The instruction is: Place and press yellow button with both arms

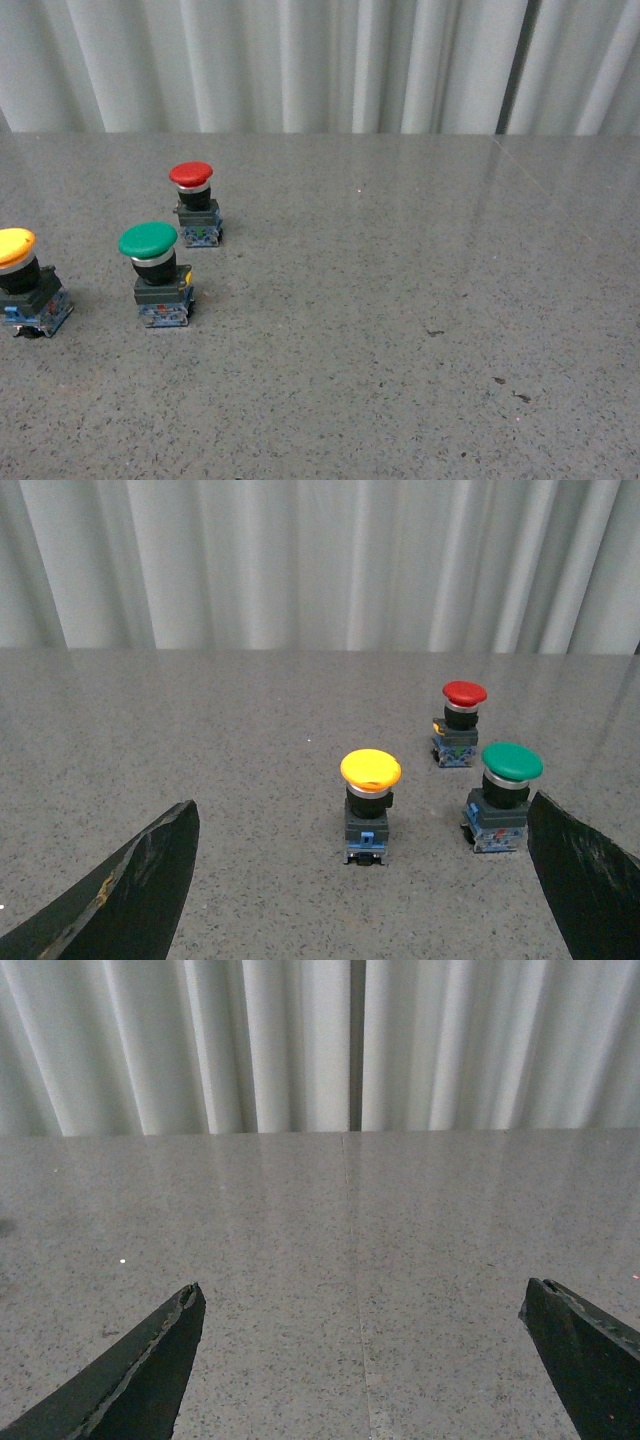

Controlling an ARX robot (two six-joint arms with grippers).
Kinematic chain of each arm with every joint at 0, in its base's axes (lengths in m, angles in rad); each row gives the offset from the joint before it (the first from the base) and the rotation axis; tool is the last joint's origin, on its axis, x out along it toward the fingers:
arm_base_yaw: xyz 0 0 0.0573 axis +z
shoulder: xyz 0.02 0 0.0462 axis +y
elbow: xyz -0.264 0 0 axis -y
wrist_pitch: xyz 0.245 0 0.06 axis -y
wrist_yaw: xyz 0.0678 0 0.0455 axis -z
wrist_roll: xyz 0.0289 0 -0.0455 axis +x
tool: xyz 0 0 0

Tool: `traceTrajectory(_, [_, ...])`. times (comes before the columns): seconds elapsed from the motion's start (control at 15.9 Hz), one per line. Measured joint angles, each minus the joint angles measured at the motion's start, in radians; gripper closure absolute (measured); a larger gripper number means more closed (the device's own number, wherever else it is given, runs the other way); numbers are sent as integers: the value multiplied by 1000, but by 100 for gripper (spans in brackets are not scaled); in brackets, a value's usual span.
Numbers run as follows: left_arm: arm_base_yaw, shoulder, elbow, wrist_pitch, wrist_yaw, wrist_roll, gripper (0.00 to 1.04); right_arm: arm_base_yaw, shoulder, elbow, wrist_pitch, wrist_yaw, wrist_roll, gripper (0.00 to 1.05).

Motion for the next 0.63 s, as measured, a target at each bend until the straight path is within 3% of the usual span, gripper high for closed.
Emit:
traceTrajectory(0.44, [0,0,0,0,0,0,7,0,0,0,0,0,0,6])
traceTrajectory(0.5, [-10,23,25,-92,-31,10,7,0,0,0,0,0,0,6])
traceTrajectory(0.57, [-2,124,69,-155,-66,32,7,0,0,0,0,0,0,6])
traceTrajectory(0.63, [35,264,114,-89,-60,56,7,0,0,0,1,0,0,6])
